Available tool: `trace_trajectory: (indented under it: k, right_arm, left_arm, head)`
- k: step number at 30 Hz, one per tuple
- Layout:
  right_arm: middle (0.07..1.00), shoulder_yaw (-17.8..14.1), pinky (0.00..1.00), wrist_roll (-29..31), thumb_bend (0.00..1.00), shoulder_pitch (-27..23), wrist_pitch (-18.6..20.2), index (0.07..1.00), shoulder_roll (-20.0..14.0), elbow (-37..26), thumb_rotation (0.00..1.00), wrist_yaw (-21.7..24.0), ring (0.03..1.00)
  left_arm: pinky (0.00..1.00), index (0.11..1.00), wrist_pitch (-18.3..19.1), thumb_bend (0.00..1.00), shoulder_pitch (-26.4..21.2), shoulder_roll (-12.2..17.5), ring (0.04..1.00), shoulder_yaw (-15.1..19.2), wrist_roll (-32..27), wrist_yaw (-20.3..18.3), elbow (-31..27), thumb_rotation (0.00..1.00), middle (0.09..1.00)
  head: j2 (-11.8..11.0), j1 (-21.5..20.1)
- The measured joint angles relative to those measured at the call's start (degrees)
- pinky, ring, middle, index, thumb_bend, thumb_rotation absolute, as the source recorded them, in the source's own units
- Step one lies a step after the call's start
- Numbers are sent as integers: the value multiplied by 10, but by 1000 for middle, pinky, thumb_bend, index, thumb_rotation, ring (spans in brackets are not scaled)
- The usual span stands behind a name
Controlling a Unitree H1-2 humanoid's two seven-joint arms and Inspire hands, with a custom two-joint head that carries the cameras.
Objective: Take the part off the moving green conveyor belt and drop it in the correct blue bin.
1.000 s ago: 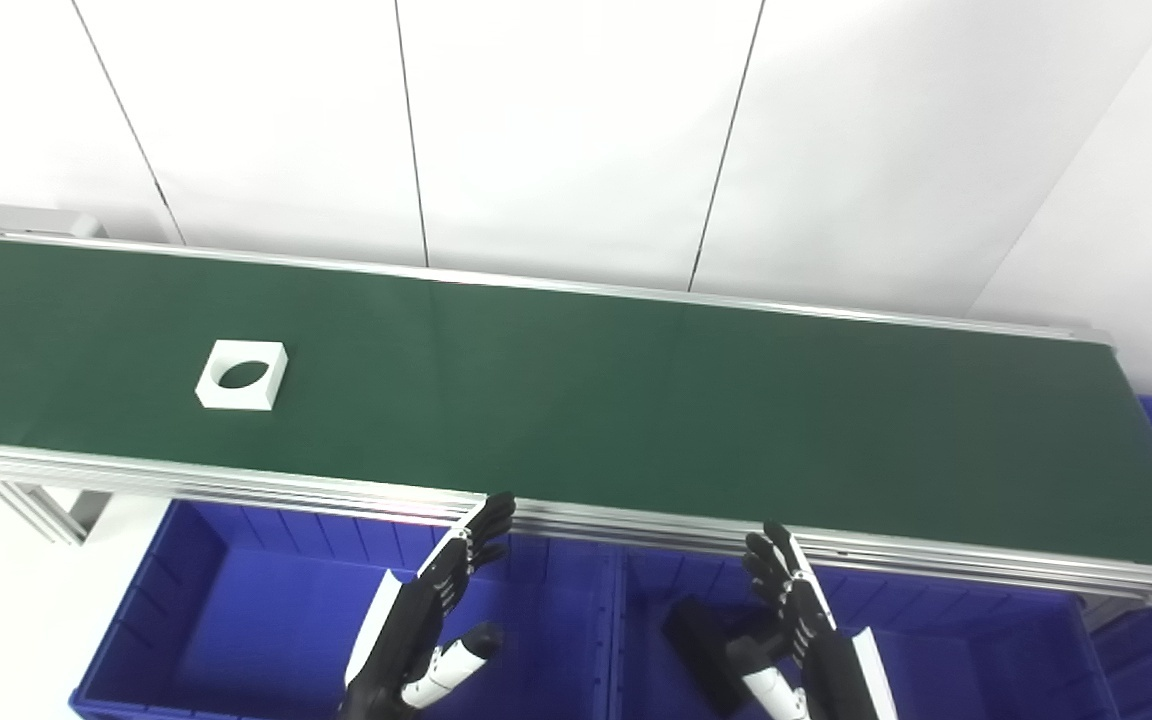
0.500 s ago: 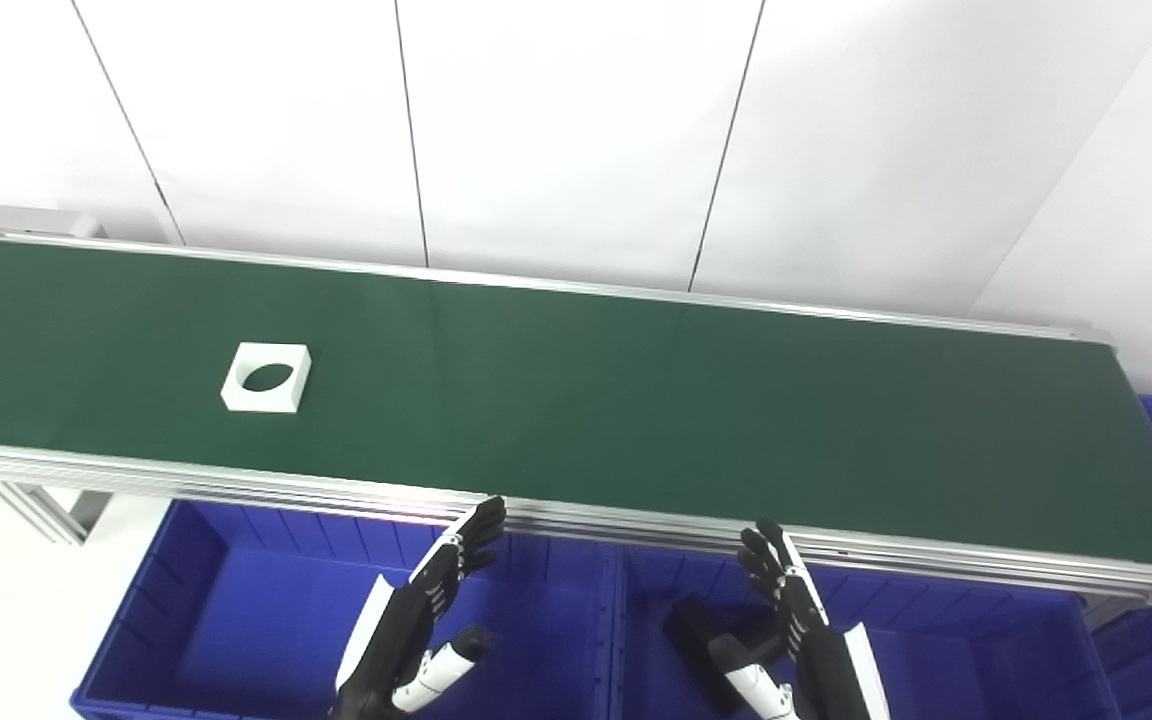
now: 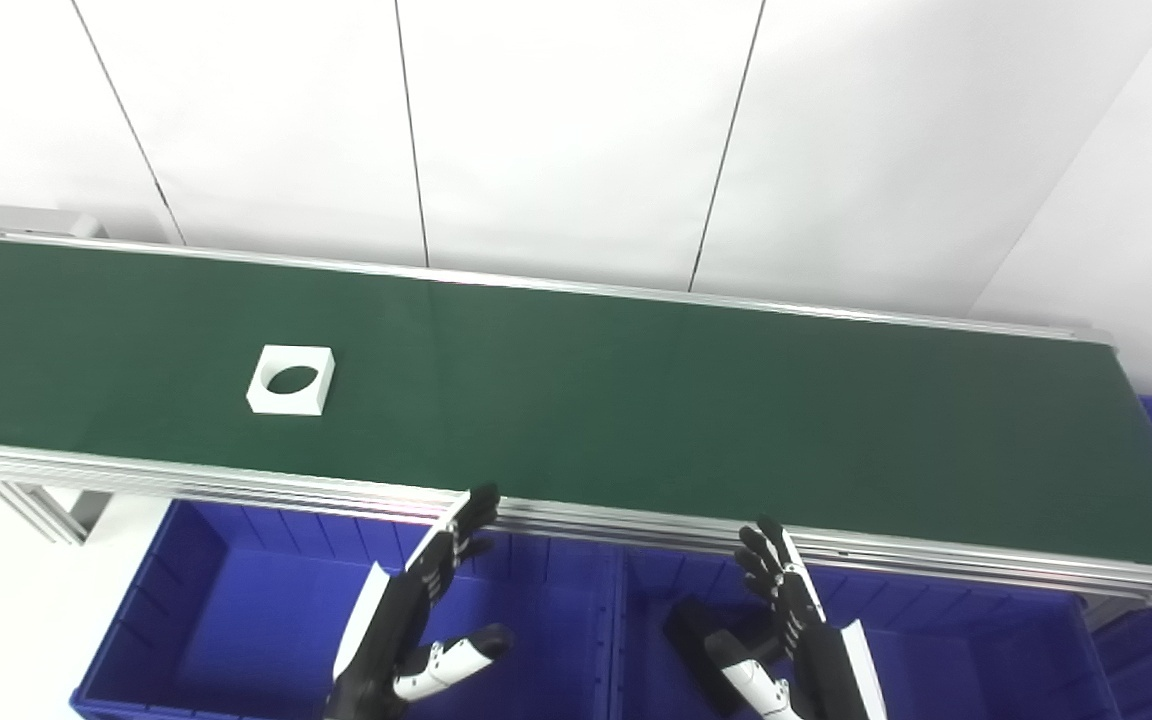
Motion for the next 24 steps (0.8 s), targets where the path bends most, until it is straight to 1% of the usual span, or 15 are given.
trace_trajectory:
  k: [1, 2, 3, 4, 5, 6, 7, 8, 9, 11, 12, 15, 19, 24]
  right_arm:
    - [947, -1, 904, 1, 690, -3, -1, 998, -4, 3, 702, 0, 920]
    - [951, -1, 918, 2, 693, -6, -3, 1000, -6, 8, 719, 0, 928]
    - [953, -2, 922, 4, 694, -10, -4, 1000, -10, 16, 725, 1, 930]
    - [965, -5, 951, 9, 677, -13, -5, 1000, -13, 22, 721, 1, 946]
    - [969, -6, 961, 16, 671, -15, -9, 1000, -15, 29, 720, 1, 951]
    - [975, -8, 978, 24, 657, -18, -16, 1000, -18, 38, 740, 1, 960]
    - [979, -9, 993, 28, 646, -19, -21, 1000, -19, 43, 763, 1, 966]
    - [979, -10, 995, 31, 645, -21, -27, 1000, -20, 50, 766, 1, 967]
    - [979, -12, 998, 31, 634, -24, -28, 1000, -20, 56, 781, 1, 967]
    - [984, -14, 1000, 31, 612, -29, -30, 1000, -20, 61, 802, 1, 974]
    - [986, -14, 1000, 31, 609, -30, -33, 1000, -20, 62, 806, 1, 977]
    - [999, -14, 1000, 37, 575, -38, -38, 1000, -20, 74, 834, 2, 999]
    - [1000, -14, 1000, 46, 539, -45, -38, 1000, -21, 80, 835, 5, 1000]
    - [1000, -15, 1000, 54, 497, -51, -43, 1000, -20, 98, 825, 10, 1000]
  left_arm:
    - [838, 934, 0, 820, -6, -1, 914, 2, 8, 1, -8, 636, 947]
    - [836, 937, 1, 832, -14, -2, 912, 6, 15, 1, -16, 599, 949]
    - [835, 938, 4, 836, -20, -4, 911, 10, 20, 2, -27, 587, 950]
    - [841, 940, 8, 842, -27, -5, 917, 13, 26, 2, -36, 581, 956]
    - [843, 941, 15, 844, -34, -7, 919, 17, 34, 1, -46, 579, 958]
    - [862, 938, 23, 842, -41, -8, 930, 20, 39, 1, -55, 547, 965]
    - [874, 936, 29, 837, -47, -8, 940, 23, 40, 1, -61, 522, 970]
    - [875, 936, 35, 836, -54, -8, 941, 26, 40, 0, -66, 519, 971]
    - [878, 940, 43, 833, -61, -7, 951, 28, 40, -1, -68, 517, 978]
    - [894, 950, 60, 822, -73, -6, 968, 34, 41, -5, -74, 506, 990]
    - [899, 952, 66, 819, -77, -4, 971, 37, 42, -5, -77, 503, 993]
    - [940, 958, 74, 810, -89, 1, 972, 49, 52, -5, -80, 521, 994]
    - [958, 979, 99, 782, -102, 4, 980, 64, 76, -4, -84, 537, 1000]
    - [979, 990, 139, 781, -129, 10, 999, 85, 89, -4, -95, 489, 1000]
  head:
    - [-8, 41]
    - [-8, 41]
    - [-19, 85]
    - [-19, 85]
    - [-31, 117]
    - [-39, 134]
    - [-41, 141]
    - [-41, 141]
    - [-48, 153]
    - [-50, 156]
    - [-54, 166]
    - [-58, 172]
    - [-64, 178]
    - [-67, 178]
